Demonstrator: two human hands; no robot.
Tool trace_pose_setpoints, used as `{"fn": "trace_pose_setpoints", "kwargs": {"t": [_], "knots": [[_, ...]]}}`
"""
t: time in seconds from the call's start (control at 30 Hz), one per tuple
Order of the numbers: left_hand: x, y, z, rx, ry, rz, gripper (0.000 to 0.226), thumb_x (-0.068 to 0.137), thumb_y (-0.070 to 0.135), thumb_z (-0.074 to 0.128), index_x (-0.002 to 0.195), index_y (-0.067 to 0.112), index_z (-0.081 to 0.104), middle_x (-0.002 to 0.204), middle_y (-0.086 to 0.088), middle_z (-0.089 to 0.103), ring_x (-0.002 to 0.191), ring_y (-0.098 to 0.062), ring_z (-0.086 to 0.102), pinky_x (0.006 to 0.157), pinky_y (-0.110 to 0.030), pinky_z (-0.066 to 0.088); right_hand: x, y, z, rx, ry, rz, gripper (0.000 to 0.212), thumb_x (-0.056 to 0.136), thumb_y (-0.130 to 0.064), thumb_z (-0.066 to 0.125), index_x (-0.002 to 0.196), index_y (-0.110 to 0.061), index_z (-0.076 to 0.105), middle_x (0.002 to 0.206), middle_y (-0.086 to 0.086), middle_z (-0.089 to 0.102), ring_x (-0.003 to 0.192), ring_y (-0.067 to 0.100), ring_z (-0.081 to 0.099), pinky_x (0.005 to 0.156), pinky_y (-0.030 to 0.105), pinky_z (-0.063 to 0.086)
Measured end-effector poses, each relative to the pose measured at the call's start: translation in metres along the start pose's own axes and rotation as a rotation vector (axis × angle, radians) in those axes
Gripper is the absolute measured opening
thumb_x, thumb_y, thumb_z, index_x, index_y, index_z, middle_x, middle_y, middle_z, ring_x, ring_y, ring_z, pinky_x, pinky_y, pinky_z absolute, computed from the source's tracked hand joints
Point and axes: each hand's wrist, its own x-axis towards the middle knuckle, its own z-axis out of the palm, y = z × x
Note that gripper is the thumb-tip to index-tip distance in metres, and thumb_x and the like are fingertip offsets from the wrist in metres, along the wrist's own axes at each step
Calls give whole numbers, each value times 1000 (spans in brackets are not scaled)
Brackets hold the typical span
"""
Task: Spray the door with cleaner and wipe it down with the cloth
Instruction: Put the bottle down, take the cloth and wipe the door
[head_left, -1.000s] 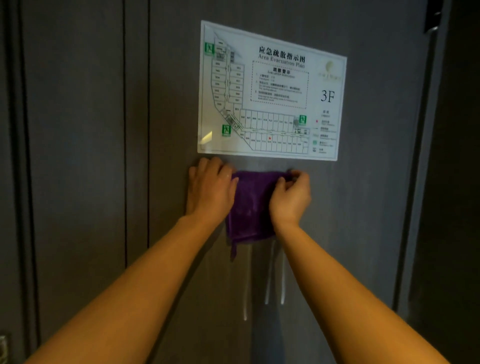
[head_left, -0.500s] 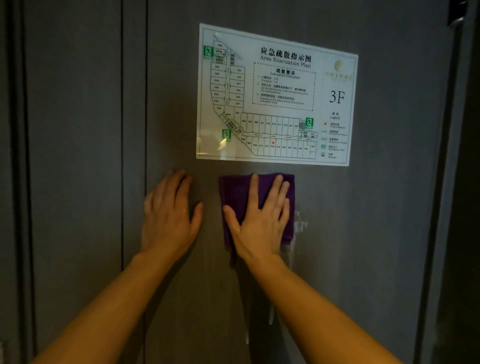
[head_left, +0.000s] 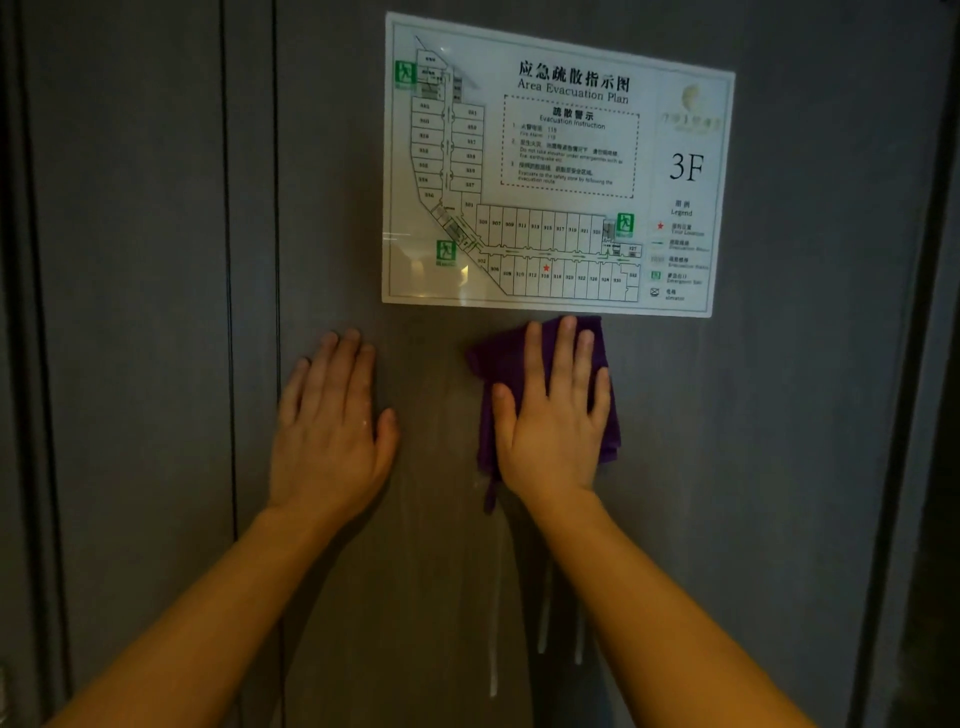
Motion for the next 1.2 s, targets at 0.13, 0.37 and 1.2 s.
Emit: {"fn": "trace_pose_setpoints", "kwargs": {"t": [0.13,0.37,1.2], "knots": [[-7,0,-1,48,-36,17,73,99,44,40,160,9,22,168,-13,23,158,-19,3,128,-38,-6,4,26,-3,3,14,118,70,104,-55,20,164,-25,0,173,7,-3,160,26,-2,127,53,10],[-26,10,-1,40,-72,-2,73,99,42,37,160,6,19,169,-15,19,158,-25,7,129,-41,-6,-1,58,-11,101,-8,395,66,105,-54,18,164,-30,-3,173,3,-4,159,25,-6,125,60,7],[-49,34,18,27,-52,-79,80,94,40,39,160,2,13,169,-20,13,159,-24,-8,128,-44,-10,-39,18,7,0,-58,-193,72,100,-61,35,163,-39,7,172,3,-5,160,27,-2,124,56,4]]}}
